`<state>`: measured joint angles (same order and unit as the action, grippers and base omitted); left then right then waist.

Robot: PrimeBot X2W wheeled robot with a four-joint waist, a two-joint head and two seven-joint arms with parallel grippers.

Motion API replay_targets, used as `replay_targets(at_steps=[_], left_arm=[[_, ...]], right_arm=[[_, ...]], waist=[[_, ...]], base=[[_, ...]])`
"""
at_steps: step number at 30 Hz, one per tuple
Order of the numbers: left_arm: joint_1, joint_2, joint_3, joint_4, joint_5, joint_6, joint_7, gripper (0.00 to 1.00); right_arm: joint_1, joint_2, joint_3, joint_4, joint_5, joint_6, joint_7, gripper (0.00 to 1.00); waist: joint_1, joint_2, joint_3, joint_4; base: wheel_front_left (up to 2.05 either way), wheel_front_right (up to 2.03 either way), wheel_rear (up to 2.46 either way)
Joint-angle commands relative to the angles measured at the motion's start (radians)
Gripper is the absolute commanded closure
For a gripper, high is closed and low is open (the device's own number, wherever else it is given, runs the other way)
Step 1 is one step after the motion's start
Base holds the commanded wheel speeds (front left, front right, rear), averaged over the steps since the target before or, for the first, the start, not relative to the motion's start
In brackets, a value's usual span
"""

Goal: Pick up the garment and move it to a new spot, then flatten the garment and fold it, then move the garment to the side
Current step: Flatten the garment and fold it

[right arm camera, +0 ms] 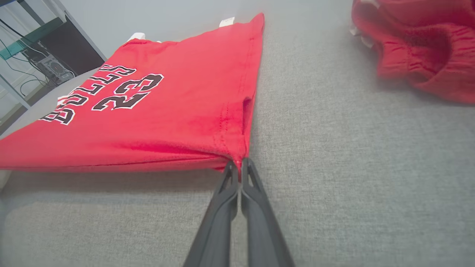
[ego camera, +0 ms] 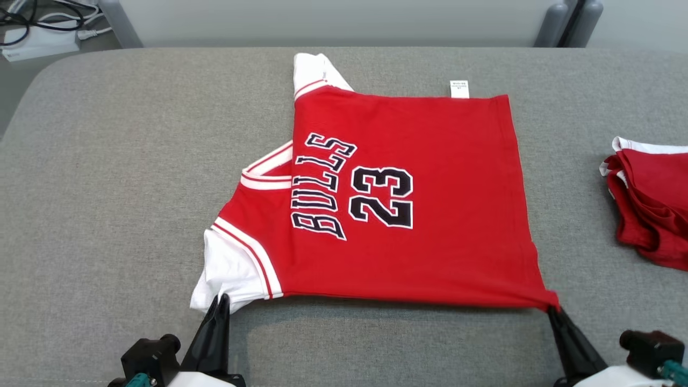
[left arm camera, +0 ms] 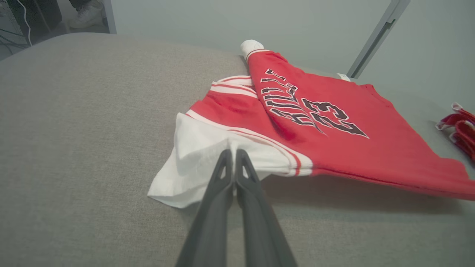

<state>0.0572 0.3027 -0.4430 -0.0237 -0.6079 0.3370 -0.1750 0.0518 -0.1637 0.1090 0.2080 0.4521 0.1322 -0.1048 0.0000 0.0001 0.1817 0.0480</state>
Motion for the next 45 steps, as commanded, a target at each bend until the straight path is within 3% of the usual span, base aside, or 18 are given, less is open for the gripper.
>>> replay_targets(at_steps=[1,7,15,17,19,20,21,22,23,25,29,32,34,38,42,45], left_arm=[[-0.010,0.011,0.034,-0.031,-0.003,0.011,-0.004,1.00],[-0.009,0.007,0.027,-0.020,-0.015,0.007,0.006,1.00],[-0.021,0.006,0.020,-0.007,-0.027,-0.005,0.015,1.00],[-0.050,0.007,0.023,-0.001,-0.047,-0.029,0.033,1.00],[-0.137,0.017,0.031,0.020,-0.079,-0.082,0.072,1.00],[-0.137,0.017,0.031,0.020,-0.079,-0.082,0.072,1.00],[-0.208,0.032,0.033,0.042,-0.095,-0.125,0.102,1.00],[-0.403,0.078,0.048,0.116,-0.102,-0.210,0.161,1.00],[-0.517,0.087,0.061,0.174,-0.128,-0.257,0.201,1.00],[-0.776,0.129,0.091,0.328,-0.123,-0.321,0.248,1.00],[-1.250,0.175,0.160,0.577,-0.091,-0.374,0.210,1.00],[-1.477,0.185,0.134,0.666,-0.032,-0.422,0.142,1.00],[-1.544,0.180,0.093,0.715,-0.003,-0.445,0.122,1.00],[-1.473,0.152,0.060,0.780,0.002,-0.448,0.043,1.00],[-1.234,0.109,0.072,0.807,-0.017,-0.373,-0.043,1.00],[-1.022,0.053,0.094,0.776,-0.047,-0.343,-0.078,1.00]], right_arm=[[0.021,0.002,0.001,-0.040,-0.017,-0.002,0.012,1.00],[0.052,0.046,-0.003,-0.091,-0.043,-0.002,0.052,1.00],[0.063,0.051,-0.004,-0.128,-0.057,-0.002,0.087,1.00],[0.033,0.039,0.000,-0.133,-0.046,-0.002,0.112,1.00],[-0.056,0.006,0.019,-0.121,-0.036,-0.002,0.153,1.00],[-0.056,0.006,0.019,-0.121,-0.036,-0.002,0.153,1.00],[-0.133,-0.014,0.043,-0.107,-0.017,-0.002,0.175,1.00],[-0.352,-0.063,0.112,-0.052,0.014,-0.002,0.228,1.00],[-0.491,-0.087,0.156,-0.012,0.017,-0.002,0.244,1.00],[-0.788,-0.109,0.250,0.101,0.027,-0.002,0.270,1.00],[-1.294,-0.053,0.303,0.347,0.052,-0.002,0.174,1.00],[-1.494,-0.019,0.377,0.460,0.064,-0.002,0.121,1.00],[-1.542,-0.026,0.442,0.489,0.090,-0.002,0.088,1.00],[-1.445,-0.075,0.573,0.481,0.211,-0.002,0.055,1.00],[-1.245,-0.157,0.666,0.439,0.331,-0.002,-0.002,1.00],[-1.092,-0.202,0.695,0.423,0.413,-0.002,-0.047,1.00]], waist=[[0.0000,-0.0001,-0.006,0.005],[0.0000,-0.0001,-0.012,0.000],[0.0000,-0.0001,0.009,0.000],[0.0000,-0.0001,0.030,0.002],[0.0000,-0.0001,0.061,0.003],[0.0000,-0.0001,0.061,0.003],[0.0000,-0.0001,0.070,0.000],[0.0000,-0.0001,0.092,-0.014],[0.0000,-0.0001,0.098,-0.024],[0.0000,-0.0001,0.102,-0.050],[0.0000,-0.0001,0.104,-0.106],[0.0000,-0.0001,0.107,-0.120],[0.0000,-0.0001,0.117,-0.112],[0.0000,-0.0001,0.132,-0.075],[0.0000,-0.0001,0.151,-0.030],[0.0000,-0.0001,0.156,-0.009]], base=[[0.00,0.00,0.00],[0.00,0.00,0.00],[0.00,0.00,0.00],[0.00,0.00,0.00],[0.00,0.00,0.00],[0.00,0.00,0.00],[0.00,0.00,0.00],[0.00,0.00,0.00],[0.00,0.00,0.00],[0.00,0.00,0.00],[0.00,0.00,0.00],[0.00,0.00,0.00],[0.00,0.00,0.00],[0.00,0.00,0.00],[0.00,0.00,0.00],[0.00,0.00,0.00]])
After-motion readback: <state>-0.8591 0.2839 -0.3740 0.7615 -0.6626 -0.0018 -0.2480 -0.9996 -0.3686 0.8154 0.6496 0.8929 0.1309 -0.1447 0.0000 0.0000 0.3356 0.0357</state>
